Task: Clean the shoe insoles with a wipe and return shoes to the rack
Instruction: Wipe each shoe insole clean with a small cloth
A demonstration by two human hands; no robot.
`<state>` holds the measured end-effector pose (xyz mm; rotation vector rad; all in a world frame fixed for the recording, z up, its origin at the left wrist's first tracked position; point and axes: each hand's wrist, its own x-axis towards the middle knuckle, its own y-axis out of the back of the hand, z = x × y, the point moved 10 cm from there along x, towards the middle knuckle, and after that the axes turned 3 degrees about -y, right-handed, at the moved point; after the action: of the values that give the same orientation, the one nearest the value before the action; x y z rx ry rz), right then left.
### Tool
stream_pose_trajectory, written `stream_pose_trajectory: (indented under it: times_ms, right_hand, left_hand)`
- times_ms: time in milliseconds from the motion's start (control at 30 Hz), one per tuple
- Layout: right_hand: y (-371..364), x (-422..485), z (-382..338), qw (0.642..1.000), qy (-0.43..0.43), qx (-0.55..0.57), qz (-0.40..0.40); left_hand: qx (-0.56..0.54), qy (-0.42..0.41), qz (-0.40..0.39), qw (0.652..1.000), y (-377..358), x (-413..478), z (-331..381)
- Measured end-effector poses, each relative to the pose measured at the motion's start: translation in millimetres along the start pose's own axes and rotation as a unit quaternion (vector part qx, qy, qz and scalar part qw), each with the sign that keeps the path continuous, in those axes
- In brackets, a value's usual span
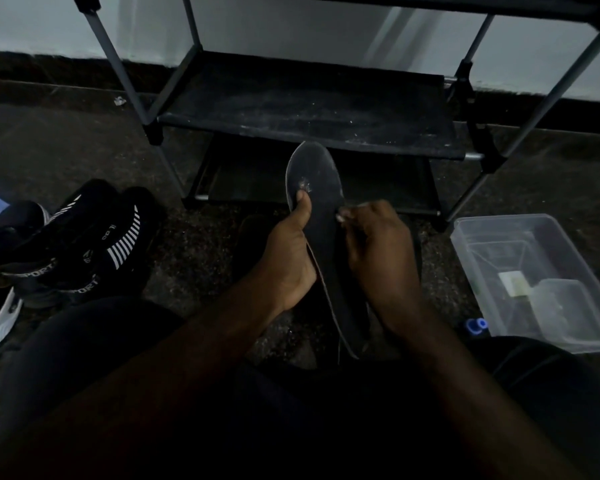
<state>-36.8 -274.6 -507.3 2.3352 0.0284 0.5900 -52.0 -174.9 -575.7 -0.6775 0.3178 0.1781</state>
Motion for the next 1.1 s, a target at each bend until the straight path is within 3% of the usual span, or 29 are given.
stream_pose_trajectory:
  times_ms: [67,200,400,567,733,900,1033,1100]
  right_hand:
    - [1,-1,-1,1.000,-0.005,0.008,0.002]
    - [-17,-25,-31,0.995,0.067,0.031,-0.072]
    - [0,-2,6,1.000,-0.017,-0.010,0.011]
    - [-18,-22,-28,0.996,0.059,0.039,-0.056]
    - [6,4,5,0.999,-0.007,0.028,0.028]
    - [-7,-17,-36,0.993,0.083,0.081,-0.031]
    - [7,6,7,0.999,-0.001,0.046,0.029]
    - [10,3,4,0.998,-0.001,0.044,0.038]
  left_hand:
    - [-0.002,-0.002,-0.001,1.000,0,0,-1]
    - [0.013,-0.004,0.015,1.000,8,-1,1]
    - [-0.005,-0.015,0.018,1.000,2,-1,3]
    - [0.007,-0.008,0.024,1.000,10,0,0]
    - [0.003,-0.002,-0.012,1.000,-2,-1,-3]
    - [0.014,-0.002,0.000,1.000,5,0,-3]
    - [-0.009,0.009,-0.016,1.000,-3,-1,-5]
    - [-0.012,0.009,-0.021,1.000,-4,-1,-7]
